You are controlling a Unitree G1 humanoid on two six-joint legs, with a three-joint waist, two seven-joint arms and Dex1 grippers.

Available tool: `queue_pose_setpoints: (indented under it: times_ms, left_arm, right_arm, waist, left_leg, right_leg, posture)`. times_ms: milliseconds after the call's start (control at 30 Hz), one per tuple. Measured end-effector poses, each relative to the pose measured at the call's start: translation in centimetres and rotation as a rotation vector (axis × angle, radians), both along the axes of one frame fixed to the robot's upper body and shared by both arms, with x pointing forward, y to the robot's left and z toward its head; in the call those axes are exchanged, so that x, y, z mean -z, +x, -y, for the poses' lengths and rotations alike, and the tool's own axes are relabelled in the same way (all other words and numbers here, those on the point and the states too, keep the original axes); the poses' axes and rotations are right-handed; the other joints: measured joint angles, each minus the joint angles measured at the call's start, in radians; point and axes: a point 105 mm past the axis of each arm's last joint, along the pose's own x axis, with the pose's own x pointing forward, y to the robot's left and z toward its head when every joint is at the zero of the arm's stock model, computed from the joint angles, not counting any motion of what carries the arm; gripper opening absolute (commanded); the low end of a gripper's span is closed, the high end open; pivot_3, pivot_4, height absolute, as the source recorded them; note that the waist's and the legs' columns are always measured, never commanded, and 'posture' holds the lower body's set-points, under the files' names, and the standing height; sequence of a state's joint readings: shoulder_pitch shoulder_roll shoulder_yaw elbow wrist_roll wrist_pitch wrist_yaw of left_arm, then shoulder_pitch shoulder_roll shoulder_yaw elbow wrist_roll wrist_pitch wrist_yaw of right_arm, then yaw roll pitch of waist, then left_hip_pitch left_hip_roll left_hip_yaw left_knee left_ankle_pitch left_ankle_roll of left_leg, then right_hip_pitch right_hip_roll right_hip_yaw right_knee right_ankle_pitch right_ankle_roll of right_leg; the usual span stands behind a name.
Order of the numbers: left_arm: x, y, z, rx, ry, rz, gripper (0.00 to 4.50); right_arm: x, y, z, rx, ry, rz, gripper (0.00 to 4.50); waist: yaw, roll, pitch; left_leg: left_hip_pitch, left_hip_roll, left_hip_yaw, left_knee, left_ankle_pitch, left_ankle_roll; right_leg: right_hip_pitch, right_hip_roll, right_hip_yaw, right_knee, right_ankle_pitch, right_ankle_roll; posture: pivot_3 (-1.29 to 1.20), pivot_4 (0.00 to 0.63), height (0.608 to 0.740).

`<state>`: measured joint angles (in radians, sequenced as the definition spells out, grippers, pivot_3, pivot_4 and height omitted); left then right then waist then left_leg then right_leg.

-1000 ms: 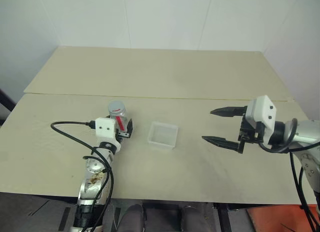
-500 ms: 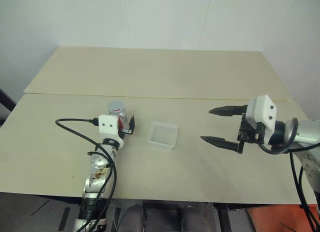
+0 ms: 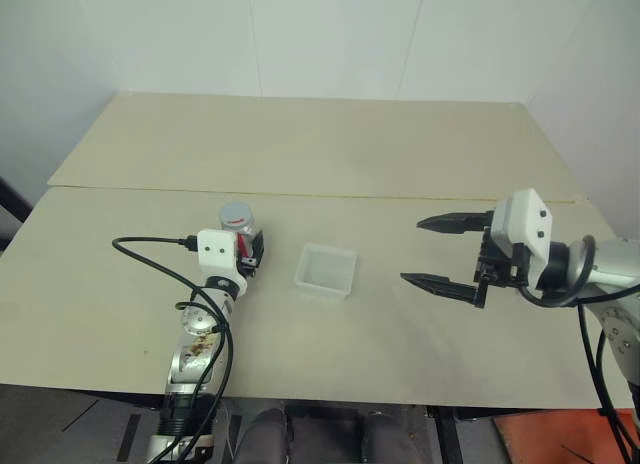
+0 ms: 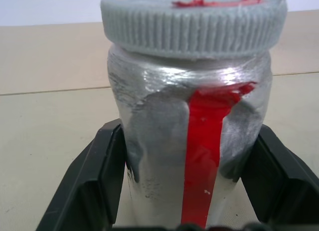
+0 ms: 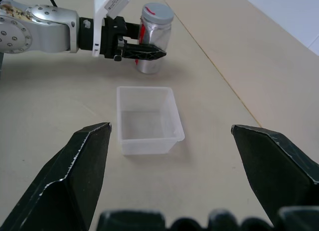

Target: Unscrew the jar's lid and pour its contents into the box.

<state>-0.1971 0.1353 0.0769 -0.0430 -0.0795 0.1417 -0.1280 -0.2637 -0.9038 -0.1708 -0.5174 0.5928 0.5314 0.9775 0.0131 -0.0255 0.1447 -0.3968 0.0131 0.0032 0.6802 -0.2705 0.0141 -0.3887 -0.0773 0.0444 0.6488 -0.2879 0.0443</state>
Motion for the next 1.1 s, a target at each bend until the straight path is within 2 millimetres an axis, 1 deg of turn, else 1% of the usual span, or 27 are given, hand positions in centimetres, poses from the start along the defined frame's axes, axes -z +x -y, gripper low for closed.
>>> queue_pose_setpoints:
  times_ms: [100,200,300,433,500,600,667,733,800,933,1000,1100]
  left_arm:
    - [-0.1,0.0,-0.1,0.034,0.016,-0.001,2.9]
    - [-0.9,-0.1,-0.4,0.148,0.033,-0.004,2.9]
    - [-3.0,-0.1,-0.4,0.327,0.032,-0.004,2.9]
    - [-5.5,-0.6,0.3,0.573,0.078,0.001,2.9]
    - [-6.1,-0.9,0.8,0.691,0.081,-0.025,2.9]
    - [-6.8,-1.2,1.7,0.864,0.075,-0.053,2.9]
    - [-7.3,-1.2,2.6,0.961,0.08,-0.058,2.9]
    - [-7.5,-1.0,3.5,1.039,0.091,-0.07,2.9]
    - [-7.3,-0.9,4.2,1.088,0.091,-0.085,2.9]
    - [-6.3,-0.5,4.7,1.143,0.107,-0.125,2.9]
    - [-6.3,-0.4,5.0,1.169,0.114,-0.122,2.9]
    - [-6.4,-0.3,5.5,1.2,0.148,-0.102,2.9]
  right_arm:
    - [0.0,0.1,0.0,0.008,0.004,0.005,4.5]
    - [-0.1,0.3,-0.2,0.017,0.026,0.011,4.5]
    - [-0.5,0.7,-1.0,0.001,0.049,0.023,4.5]
    - [-0.7,1.4,-2.0,-0.023,0.1,0.021,4.5]
    - [-1.2,2.0,-2.7,-0.037,0.132,0.028,4.5]
    - [-2.2,2.9,-4.4,-0.066,0.181,0.052,4.5]
    - [-3.0,3.4,-6.0,-0.093,0.221,0.071,4.5]
    - [-3.9,3.4,-7.7,-0.127,0.254,0.083,4.5]
    - [-4.3,3.4,-8.8,-0.145,0.265,0.087,4.5]
    - [-4.0,3.7,-10.1,-0.137,0.259,0.066,4.5]
    - [-4.1,3.7,-10.9,-0.142,0.259,0.061,4.5]
    - [-4.4,4.1,-12.0,-0.139,0.241,0.069,4.5]
  waist:
    - [0.0,0.0,0.0]
    - [-0.004,0.0,0.0]
    - [-0.006,0.0,0.0]
    - [-0.009,0.0,0.0]
    - [-0.01,0.0,0.0]
    - [-0.016,0.0,0.0]
    - [-0.018,0.0,0.0]
    - [-0.022,0.0,0.0]
    - [-0.023,0.0,0.0]
    - [-0.026,0.0,0.0]
    - [-0.028,0.0,0.0]
    - [-0.028,0.0,0.0]
  left_leg:
    - [0.0,0.0,0.0,0.0,0.0,0.0]
    - [0.0,0.0,0.0,0.0,0.0,0.0]
    - [0.0,0.0,0.0,0.0,0.0,-0.001]
    - [0.0,0.0,0.0,0.0,0.0,0.0]
    - [0.0,0.0,0.0,0.0,0.0,-0.001]
    - [0.0,-0.001,0.0,0.0,0.001,-0.001]
    - [0.0,-0.001,0.0,0.001,0.001,-0.001]
    - [-0.001,-0.001,0.0,0.001,0.001,-0.001]
    - [-0.002,-0.001,0.0,0.002,0.001,-0.001]
    - [-0.006,-0.003,0.0,0.004,0.002,-0.001]
    - [-0.01,-0.004,0.0,0.005,0.003,-0.002]
    - [-0.01,-0.005,0.0,0.005,0.004,-0.002]
  right_leg:
    - [0.0,0.0,0.0,0.0,0.0,0.0]
    - [-0.001,0.0,0.0,0.001,0.0,0.0]
    - [-0.001,0.001,0.0,0.001,0.0,0.0]
    - [-0.001,0.001,-0.001,0.0,0.0,0.0]
    - [-0.001,0.001,-0.001,0.0,0.0,0.0]
    - [-0.001,0.001,-0.002,0.0,0.0,0.0]
    - [-0.002,0.002,-0.002,0.001,0.0,0.0]
    - [-0.002,0.002,-0.002,0.004,0.0,0.0]
    - [-0.004,0.002,-0.003,0.008,0.0,0.0]
    - [-0.009,0.002,-0.003,0.01,0.0,0.0]
    - [-0.014,0.001,-0.002,0.015,0.0,0.0]
    - [-0.015,0.001,-0.002,0.016,0.0,0.0]
  posture:
    - [0.0,0.15,0.74]
    - [0.0,0.15,0.74]
    - [0.0,0.15,0.74]
    - [0.0,0.15,0.74]
    - [0.0,0.15,0.74]
    - [0.0,0.15,0.74]
    - [0.0,0.15,0.74]
    - [0.0,0.15,0.74]
    - [0.0,0.15,0.74]
    - [0.0,0.15,0.74]
    - [0.0,0.15,0.74]
    - [0.0,0.15,0.74]
